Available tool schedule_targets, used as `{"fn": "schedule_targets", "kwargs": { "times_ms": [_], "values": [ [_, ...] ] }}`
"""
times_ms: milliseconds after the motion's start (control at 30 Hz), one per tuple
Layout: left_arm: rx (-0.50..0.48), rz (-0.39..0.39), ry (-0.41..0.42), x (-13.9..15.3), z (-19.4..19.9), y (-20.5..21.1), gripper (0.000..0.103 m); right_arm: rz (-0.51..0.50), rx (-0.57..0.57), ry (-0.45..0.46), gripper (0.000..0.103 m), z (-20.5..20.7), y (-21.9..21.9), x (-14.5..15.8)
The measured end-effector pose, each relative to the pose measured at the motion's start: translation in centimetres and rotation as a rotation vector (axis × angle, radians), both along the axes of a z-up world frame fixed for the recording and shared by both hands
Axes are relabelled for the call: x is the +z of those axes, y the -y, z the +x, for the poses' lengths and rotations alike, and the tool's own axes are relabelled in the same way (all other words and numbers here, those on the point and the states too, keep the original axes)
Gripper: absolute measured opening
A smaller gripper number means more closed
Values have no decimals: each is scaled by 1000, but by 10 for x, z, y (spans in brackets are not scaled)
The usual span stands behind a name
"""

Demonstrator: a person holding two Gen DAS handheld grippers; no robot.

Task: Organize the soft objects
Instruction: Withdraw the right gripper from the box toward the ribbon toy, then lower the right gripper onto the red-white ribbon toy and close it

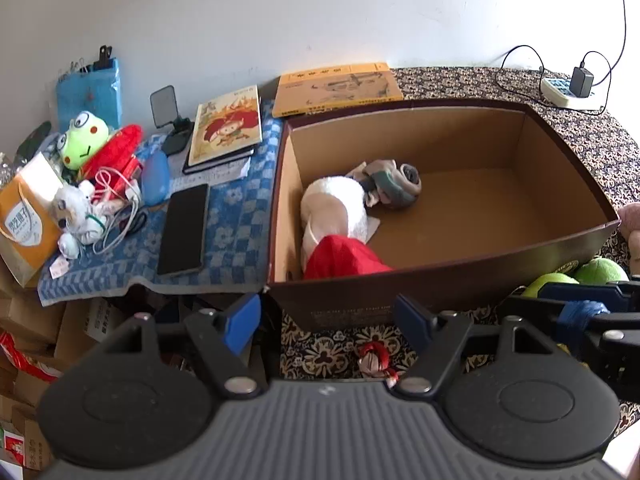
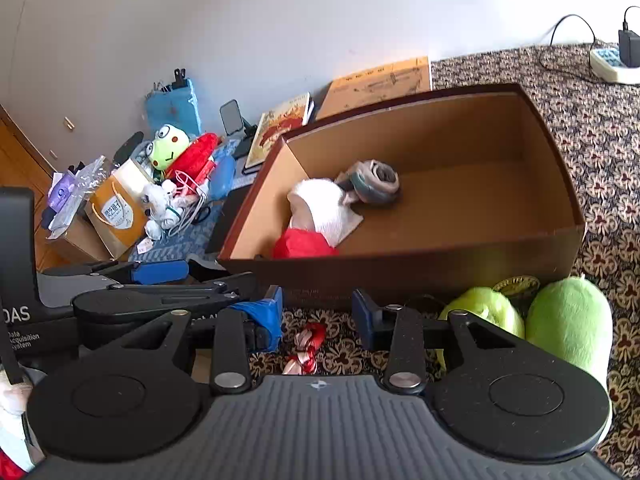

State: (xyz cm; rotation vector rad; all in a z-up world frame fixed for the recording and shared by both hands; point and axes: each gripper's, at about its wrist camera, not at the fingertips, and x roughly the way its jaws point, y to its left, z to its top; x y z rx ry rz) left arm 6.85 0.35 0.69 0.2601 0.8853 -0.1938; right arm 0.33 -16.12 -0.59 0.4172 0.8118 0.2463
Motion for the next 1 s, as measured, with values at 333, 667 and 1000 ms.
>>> {"fn": "schedule_targets", "kwargs": {
  "times_ms": [333, 667, 1000],
  "values": [
    [-4, 7, -57, -20, -1, 2, 77, -1, 6, -60, 22, -2, -4, -17],
    [1, 13, -129, -44, -1, -1, 77, 6, 9, -118, 22, -2, -5, -32],
    [17, -26, -193, -62, -5, -13, 78, 17, 29, -178, 22, -3, -9, -46]
  ]
}}
